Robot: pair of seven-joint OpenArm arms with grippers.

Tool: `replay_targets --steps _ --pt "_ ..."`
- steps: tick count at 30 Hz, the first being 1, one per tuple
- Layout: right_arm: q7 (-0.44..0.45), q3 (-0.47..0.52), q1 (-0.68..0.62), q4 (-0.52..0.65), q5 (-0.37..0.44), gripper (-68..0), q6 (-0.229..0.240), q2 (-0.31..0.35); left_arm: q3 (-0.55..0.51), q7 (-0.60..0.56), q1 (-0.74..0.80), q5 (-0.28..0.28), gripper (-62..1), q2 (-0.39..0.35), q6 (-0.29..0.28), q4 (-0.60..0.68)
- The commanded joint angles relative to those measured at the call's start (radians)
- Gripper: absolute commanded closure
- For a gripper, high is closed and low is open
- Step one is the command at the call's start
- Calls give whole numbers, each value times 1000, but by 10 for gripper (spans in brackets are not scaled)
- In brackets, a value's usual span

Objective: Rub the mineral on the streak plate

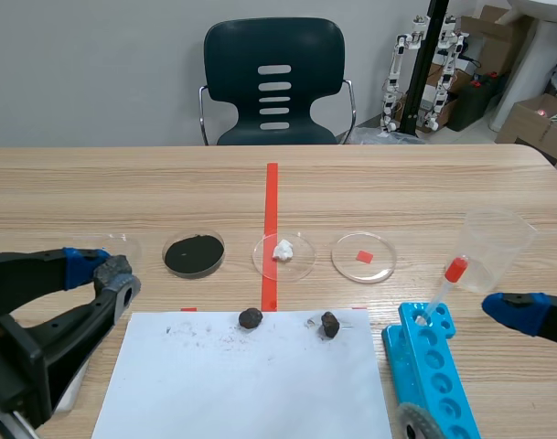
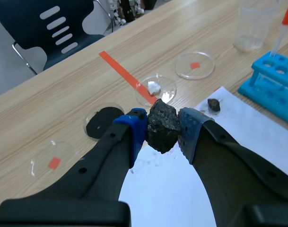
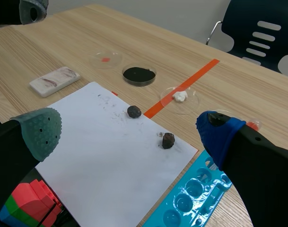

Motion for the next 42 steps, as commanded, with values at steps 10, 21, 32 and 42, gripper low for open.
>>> replay_targets --steps 10,21,32,42 --pt "15 3 9 21 4 -591 0 0 21 -13 -5 -9 -90 5 5 7" --pt "15 3 9 21 4 -591 0 0 21 -14 7 -9 -90 5 5 7" --pt "15 3 9 21 4 -591 0 0 21 -14 6 -9 -90 5 5 7" --pt "15 3 9 21 4 -591 0 0 21 -18 3 -8 -90 5 5 7"
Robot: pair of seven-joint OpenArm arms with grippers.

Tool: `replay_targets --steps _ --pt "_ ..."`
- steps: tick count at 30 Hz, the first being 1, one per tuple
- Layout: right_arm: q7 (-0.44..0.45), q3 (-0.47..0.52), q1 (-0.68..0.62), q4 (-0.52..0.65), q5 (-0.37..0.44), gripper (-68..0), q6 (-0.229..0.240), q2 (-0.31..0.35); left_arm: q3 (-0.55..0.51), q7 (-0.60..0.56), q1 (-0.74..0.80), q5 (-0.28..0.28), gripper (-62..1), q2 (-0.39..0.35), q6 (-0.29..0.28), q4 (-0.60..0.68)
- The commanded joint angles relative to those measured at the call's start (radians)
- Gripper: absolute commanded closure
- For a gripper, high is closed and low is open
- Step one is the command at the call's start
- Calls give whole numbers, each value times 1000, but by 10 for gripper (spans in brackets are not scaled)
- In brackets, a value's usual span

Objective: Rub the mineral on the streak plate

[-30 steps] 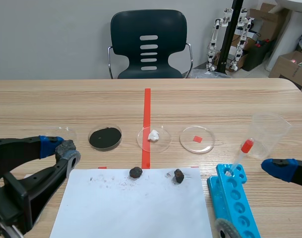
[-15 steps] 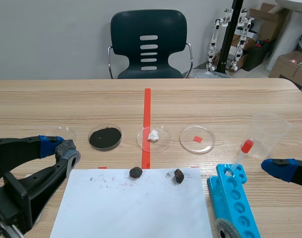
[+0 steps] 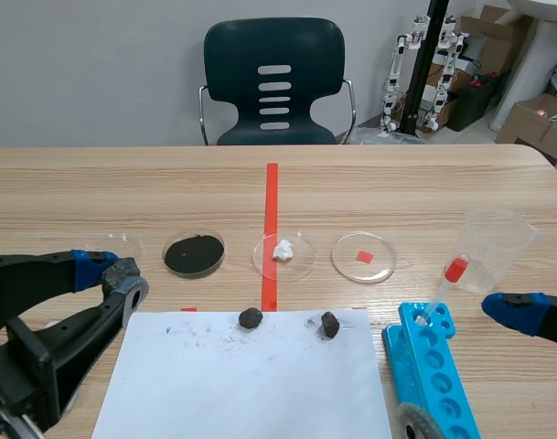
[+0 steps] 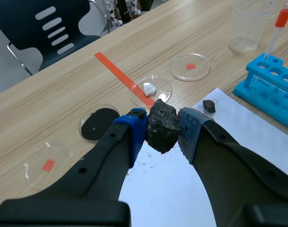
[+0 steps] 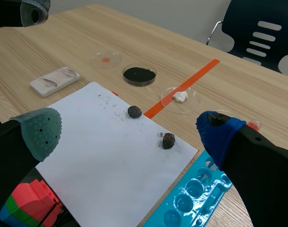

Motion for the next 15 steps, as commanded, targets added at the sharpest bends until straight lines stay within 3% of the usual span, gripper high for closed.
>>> replay_targets --steps 1,15 --pt "15 3 9 21 4 -591 0 0 0 -19 8 -7 -90 5 5 7" --pt "15 3 9 21 4 -591 0 0 0 6 8 -7 -90 5 5 7"
